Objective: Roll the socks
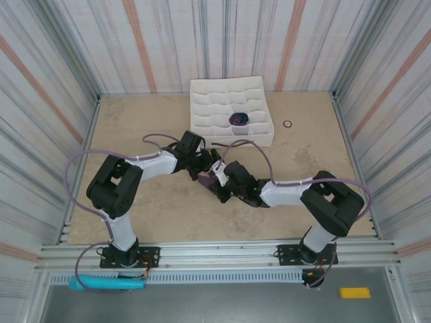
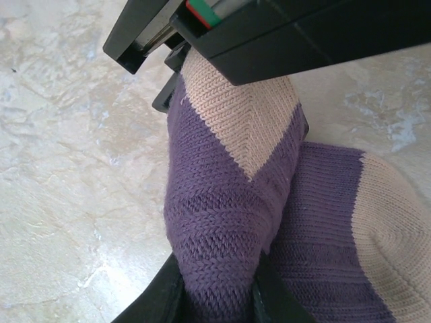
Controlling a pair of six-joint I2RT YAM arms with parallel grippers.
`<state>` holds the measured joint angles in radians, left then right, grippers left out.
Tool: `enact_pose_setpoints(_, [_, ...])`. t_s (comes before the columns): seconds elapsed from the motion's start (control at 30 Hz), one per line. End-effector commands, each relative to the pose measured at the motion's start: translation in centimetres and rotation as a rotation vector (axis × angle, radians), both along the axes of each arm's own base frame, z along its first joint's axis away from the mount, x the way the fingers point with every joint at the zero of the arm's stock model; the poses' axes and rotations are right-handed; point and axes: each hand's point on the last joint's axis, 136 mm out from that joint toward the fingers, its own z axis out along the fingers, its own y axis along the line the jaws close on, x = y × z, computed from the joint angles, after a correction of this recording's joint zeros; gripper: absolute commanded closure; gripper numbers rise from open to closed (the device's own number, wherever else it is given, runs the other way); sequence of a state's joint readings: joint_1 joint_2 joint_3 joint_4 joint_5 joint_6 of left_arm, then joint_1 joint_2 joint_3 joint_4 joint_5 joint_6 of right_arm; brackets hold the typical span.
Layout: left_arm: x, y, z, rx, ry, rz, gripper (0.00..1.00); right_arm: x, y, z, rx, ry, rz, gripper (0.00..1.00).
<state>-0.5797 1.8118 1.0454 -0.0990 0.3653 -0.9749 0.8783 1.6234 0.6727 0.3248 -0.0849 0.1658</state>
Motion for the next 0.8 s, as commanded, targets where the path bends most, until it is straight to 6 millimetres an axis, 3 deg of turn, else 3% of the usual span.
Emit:
enact_pose_setpoints(0.0, [-3.7,1.8,-0.8,0.087,0.117,-0.083,0.02,-1.2,-9.0,-8.6,-0.300,0.262,-0.299,1.00])
enact_pose_setpoints(0.43, [-3.3,7.0,-3.0,0.342,0.153,0.029,0.02,-1.7,-9.0,-9.1,-0.441,0.154,-0.305,1.00])
enact_pose_setpoints(0.77, [-1.7,9.9,-2.9,0.347,0.179,0.111,0.02,-2.6,-8.8,-9.6,-0.471,0.141,-0.285,1.00])
